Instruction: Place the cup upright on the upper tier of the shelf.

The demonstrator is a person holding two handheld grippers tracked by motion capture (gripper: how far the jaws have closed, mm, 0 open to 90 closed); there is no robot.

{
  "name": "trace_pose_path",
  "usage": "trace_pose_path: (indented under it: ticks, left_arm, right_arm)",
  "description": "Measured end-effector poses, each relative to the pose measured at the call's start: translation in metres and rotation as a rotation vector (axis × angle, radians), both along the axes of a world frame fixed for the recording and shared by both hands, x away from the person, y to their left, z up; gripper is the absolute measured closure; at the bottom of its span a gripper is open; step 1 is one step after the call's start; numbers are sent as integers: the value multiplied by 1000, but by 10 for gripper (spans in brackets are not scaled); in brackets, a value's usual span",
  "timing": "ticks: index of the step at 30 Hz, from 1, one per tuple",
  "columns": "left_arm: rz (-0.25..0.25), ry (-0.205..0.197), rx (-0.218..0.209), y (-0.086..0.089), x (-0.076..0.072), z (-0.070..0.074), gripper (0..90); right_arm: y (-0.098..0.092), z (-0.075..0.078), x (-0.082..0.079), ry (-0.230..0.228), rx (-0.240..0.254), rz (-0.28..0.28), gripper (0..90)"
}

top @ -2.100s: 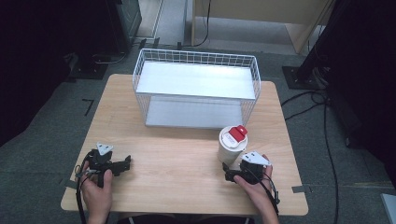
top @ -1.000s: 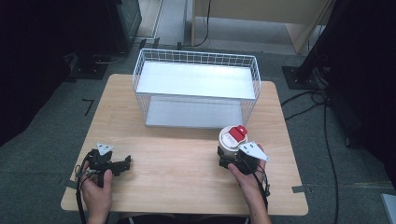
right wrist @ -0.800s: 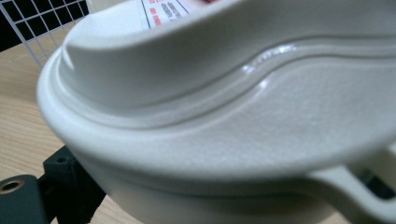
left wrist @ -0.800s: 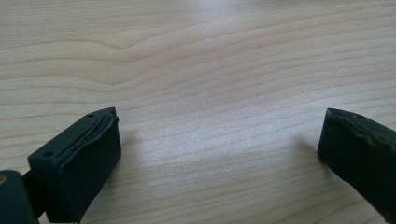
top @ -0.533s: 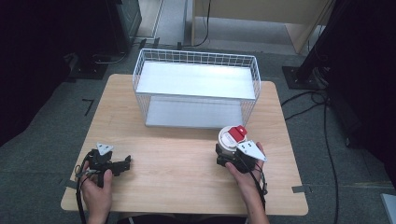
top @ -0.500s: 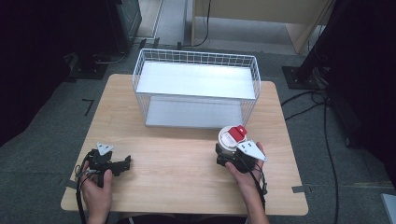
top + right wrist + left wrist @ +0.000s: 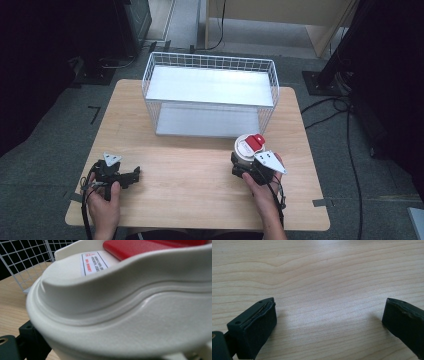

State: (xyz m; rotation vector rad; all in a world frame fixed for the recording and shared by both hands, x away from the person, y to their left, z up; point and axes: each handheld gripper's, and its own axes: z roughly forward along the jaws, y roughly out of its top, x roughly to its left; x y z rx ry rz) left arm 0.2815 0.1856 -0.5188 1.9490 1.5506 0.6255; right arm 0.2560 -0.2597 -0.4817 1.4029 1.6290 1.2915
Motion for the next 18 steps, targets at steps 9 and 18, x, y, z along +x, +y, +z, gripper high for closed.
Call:
trace_pose_path:
  ticks: [9, 18]
  left_arm:
    - [0, 0, 0, 0, 0, 0, 0]
    - [0, 0, 0, 0, 0, 0, 0]
  right_arm:
    - [-2, 5, -2, -43, 28, 12, 31]
    - [-2, 8, -2, -61, 40, 16, 36]
